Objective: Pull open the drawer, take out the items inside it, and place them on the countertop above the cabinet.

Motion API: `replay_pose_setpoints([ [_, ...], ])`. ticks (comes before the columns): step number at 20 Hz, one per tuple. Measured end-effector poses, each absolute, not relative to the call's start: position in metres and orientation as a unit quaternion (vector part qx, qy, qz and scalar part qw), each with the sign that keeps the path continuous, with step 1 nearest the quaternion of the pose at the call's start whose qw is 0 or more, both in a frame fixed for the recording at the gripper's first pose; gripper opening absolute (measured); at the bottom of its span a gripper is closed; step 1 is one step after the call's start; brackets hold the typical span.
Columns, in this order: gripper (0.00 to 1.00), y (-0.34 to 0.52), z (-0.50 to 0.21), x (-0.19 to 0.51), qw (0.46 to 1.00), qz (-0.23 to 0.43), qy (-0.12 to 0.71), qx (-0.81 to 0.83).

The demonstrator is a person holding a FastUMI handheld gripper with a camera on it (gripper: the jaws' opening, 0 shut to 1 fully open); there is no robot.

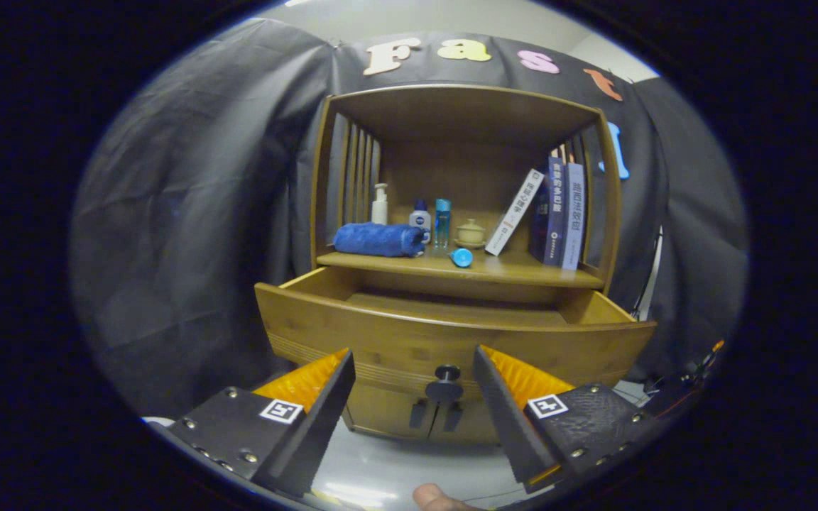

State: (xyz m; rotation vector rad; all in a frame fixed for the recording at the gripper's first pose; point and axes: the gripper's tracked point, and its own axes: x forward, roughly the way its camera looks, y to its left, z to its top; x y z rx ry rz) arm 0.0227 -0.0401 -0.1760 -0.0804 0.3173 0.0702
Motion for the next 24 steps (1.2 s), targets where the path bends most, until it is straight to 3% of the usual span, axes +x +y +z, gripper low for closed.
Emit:
replay_pose_setpoints([
  [11,0.99,-0.047,-0.228,0.042,0.982,-0.03,0.184,0.0],
  [15,0.96,-0.054,-0.224,0.055,0.987,-0.054,0.154,-0.013],
  [19,0.98,-0.08,-0.264,0.075,0.975,-0.089,0.203,-0.008],
  [24,0.99,-0.088,-0.264,0.098,0.977,-0.079,0.197,0.003],
])
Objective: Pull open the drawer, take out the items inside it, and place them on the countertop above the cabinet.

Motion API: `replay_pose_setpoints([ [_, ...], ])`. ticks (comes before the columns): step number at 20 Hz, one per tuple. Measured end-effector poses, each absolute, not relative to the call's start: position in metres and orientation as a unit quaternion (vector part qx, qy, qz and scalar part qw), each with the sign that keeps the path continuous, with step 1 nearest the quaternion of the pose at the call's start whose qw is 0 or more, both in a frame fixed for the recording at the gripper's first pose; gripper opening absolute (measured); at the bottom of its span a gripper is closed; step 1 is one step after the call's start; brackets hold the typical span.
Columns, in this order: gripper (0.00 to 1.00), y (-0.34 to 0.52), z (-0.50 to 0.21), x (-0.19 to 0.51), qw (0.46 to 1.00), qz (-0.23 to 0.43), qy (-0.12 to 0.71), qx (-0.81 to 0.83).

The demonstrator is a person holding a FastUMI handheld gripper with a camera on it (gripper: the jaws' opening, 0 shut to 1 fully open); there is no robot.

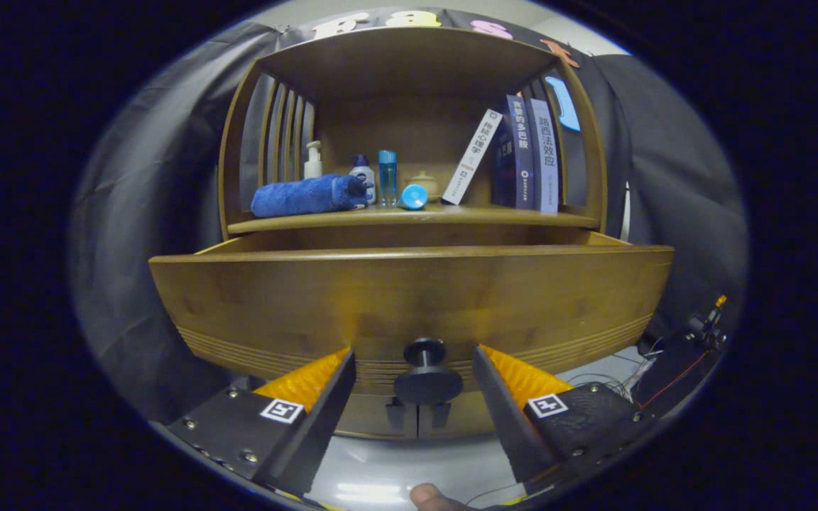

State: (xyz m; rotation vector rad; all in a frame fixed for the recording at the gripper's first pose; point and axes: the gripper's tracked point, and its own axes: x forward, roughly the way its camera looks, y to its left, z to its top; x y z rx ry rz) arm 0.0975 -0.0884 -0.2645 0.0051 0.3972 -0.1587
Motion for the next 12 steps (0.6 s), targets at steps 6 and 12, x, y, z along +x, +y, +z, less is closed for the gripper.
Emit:
replay_pose_setpoints([
  [6,0.99,-0.091,-0.269,0.128,0.977,-0.081,0.199,-0.005],
  [12,0.99,-0.094,-0.274,0.162,0.977,-0.082,0.195,-0.014],
])
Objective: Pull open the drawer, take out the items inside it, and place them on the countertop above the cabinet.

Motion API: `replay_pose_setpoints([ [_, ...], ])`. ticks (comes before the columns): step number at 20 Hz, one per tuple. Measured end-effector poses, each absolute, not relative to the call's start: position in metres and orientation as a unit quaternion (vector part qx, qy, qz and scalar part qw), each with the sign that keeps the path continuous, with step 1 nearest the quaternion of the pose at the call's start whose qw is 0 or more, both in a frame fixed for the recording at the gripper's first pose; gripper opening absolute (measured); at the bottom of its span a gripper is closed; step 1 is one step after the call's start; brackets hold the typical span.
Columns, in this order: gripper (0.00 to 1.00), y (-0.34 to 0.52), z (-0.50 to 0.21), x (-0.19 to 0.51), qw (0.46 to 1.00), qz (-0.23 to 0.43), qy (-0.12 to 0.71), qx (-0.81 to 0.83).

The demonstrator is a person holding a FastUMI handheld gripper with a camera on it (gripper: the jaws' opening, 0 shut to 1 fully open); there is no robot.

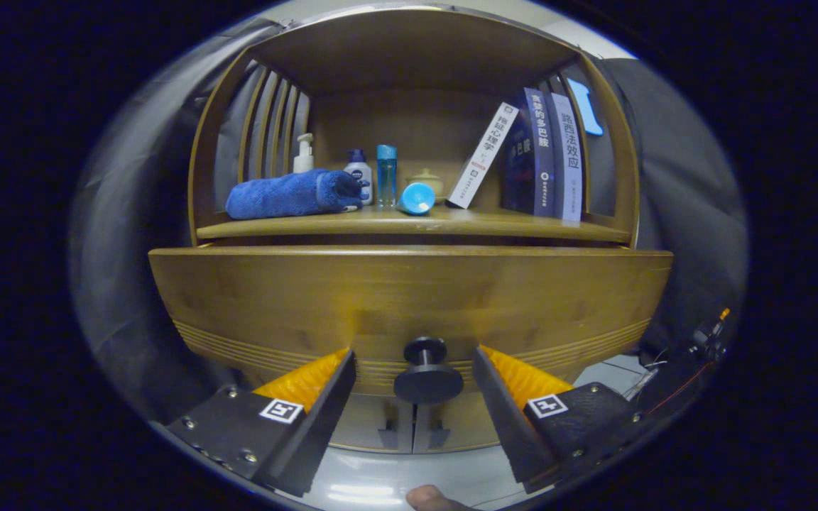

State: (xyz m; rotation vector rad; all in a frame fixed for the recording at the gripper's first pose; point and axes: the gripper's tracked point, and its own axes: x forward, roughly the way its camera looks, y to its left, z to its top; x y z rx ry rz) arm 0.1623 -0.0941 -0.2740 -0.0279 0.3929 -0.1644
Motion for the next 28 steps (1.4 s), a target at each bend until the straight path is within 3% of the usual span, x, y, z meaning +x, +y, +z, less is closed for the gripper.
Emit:
replay_pose_setpoints([
  [13,0.98,-0.103,-0.286,0.213,0.977,-0.091,0.176,-0.08],
  [21,0.98,-0.095,-0.29,0.209,0.977,-0.063,0.185,-0.084],
  [28,0.97,-0.083,-0.255,0.166,0.983,-0.048,0.168,-0.048],
])
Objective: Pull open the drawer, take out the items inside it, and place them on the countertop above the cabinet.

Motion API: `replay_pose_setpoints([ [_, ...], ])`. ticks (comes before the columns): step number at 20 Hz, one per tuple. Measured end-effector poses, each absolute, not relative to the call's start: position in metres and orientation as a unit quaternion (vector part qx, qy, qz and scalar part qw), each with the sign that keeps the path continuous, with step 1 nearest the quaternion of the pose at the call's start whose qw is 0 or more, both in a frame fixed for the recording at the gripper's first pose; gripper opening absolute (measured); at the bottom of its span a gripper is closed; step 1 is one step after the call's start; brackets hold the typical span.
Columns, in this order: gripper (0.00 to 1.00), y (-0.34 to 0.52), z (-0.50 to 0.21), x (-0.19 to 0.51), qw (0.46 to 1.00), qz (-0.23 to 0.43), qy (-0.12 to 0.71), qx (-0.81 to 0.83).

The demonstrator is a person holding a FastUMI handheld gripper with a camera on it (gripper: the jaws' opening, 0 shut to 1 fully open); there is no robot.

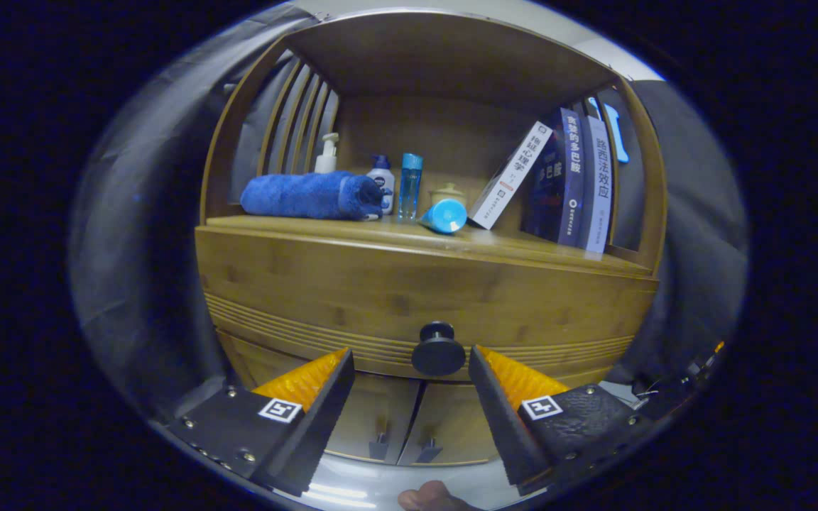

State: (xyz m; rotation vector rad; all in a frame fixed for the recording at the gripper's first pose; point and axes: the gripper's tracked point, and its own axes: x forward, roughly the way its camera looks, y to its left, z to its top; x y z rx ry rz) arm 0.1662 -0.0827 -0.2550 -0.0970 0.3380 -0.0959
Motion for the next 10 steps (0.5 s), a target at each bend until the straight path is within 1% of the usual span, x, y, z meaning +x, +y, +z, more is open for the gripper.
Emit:
replay_pose_setpoints([
  [6,0.97,-0.094,-0.19,0.128,0.988,-0.068,0.135,-0.04],
  [10,0.97,-0.091,-0.144,0.104,0.99,-0.053,0.12,-0.052],
])
